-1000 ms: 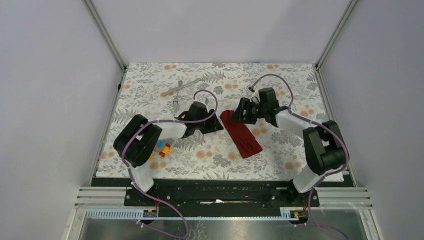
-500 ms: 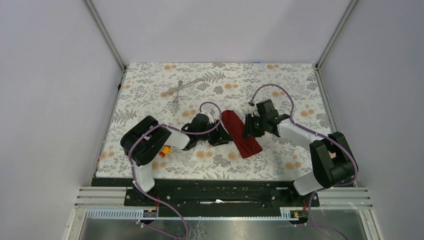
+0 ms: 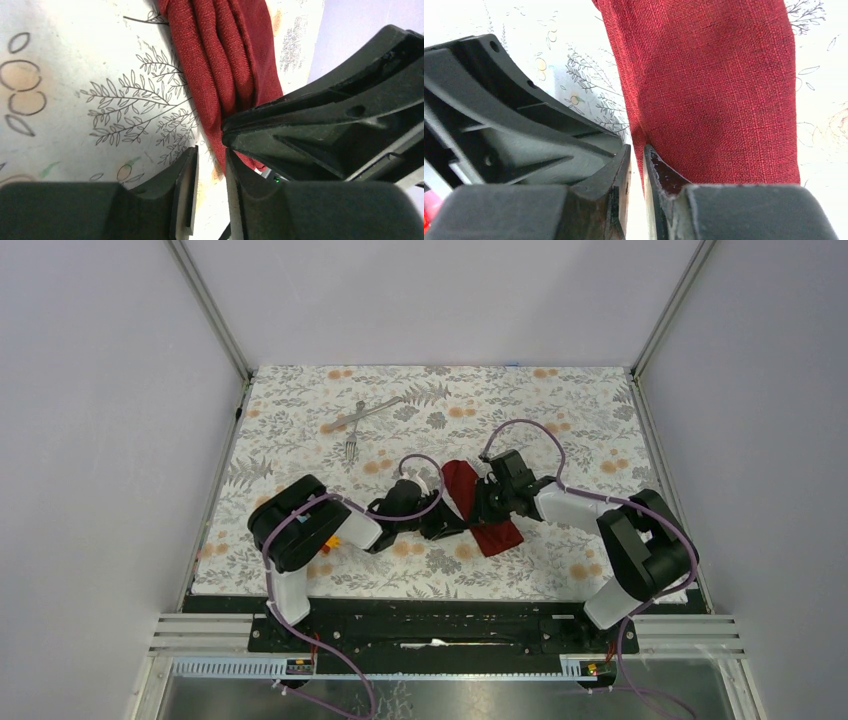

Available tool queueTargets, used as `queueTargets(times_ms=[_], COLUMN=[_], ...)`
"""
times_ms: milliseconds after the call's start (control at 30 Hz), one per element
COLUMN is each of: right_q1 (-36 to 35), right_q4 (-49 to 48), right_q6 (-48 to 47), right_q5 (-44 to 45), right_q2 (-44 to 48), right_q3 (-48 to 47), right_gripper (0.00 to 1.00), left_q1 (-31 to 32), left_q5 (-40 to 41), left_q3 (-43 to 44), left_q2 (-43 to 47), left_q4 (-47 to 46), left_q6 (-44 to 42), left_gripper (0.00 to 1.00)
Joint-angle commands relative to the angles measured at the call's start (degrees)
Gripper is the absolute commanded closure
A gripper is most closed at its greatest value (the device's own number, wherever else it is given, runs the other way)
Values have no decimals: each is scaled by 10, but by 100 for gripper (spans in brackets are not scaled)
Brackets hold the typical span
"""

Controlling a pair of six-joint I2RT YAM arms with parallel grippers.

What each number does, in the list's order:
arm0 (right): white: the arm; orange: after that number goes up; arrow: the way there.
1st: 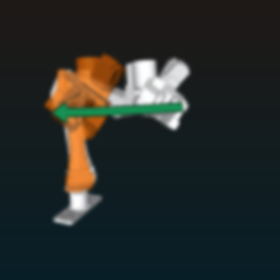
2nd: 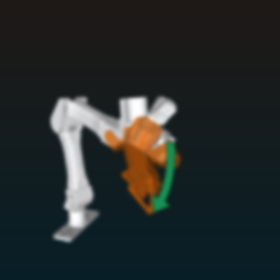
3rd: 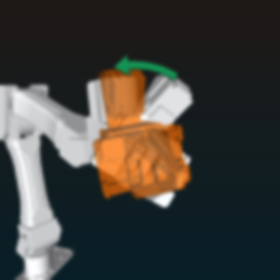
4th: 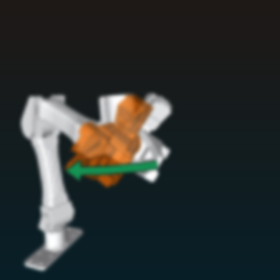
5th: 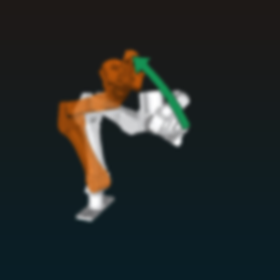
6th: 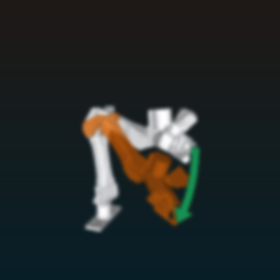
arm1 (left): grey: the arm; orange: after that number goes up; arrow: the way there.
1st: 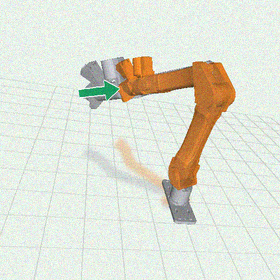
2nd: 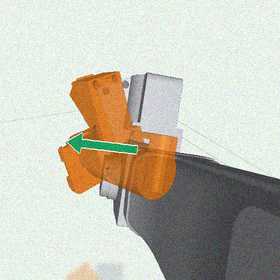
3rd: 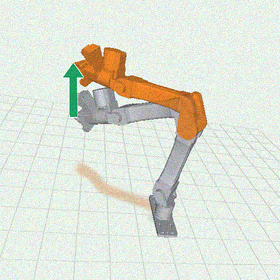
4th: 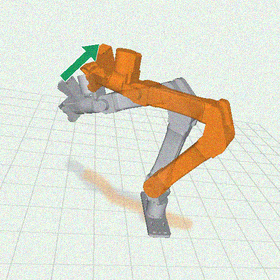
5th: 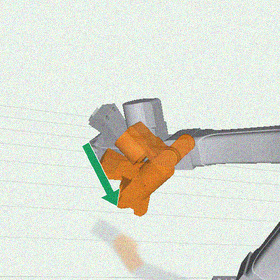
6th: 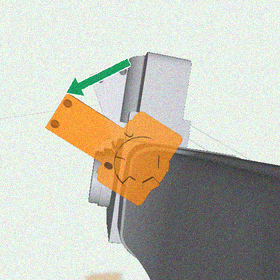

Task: Fold the napkin into a case and place the utensils inside
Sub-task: Smooth out the smaller rectangle-folded napkin at the center of the board.

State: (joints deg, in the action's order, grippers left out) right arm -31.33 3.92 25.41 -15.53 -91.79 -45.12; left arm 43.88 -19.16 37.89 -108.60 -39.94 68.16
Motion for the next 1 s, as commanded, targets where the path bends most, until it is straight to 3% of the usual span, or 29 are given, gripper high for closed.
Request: queueTargets(times_ms=[0, 167, 400, 633, 967], right_q1=[-2, -3, -32, -77, -129], right_q4=[8, 68, 132, 207, 232], right_q6=[1, -48, -128, -191, -236], right_q5=[6, -1, 100, 244, 294], right_q2=[27, 104, 95, 34, -41], right_q3=[-13, -46, -85, -138, -172], right_gripper=[77, 47, 31, 35, 36], left_q1=[-4, -18, -43, -66, -67], left_q5=[39, 36, 57, 62, 48], left_q3=[-21, -39, -71, -96, -126], left_q2=[47, 80, 128, 217, 250], left_q4=[29, 14, 28, 99, 101], left_q6=[-13, 23, 30, -26, -42], left_gripper=[64, 56, 53, 51, 49])
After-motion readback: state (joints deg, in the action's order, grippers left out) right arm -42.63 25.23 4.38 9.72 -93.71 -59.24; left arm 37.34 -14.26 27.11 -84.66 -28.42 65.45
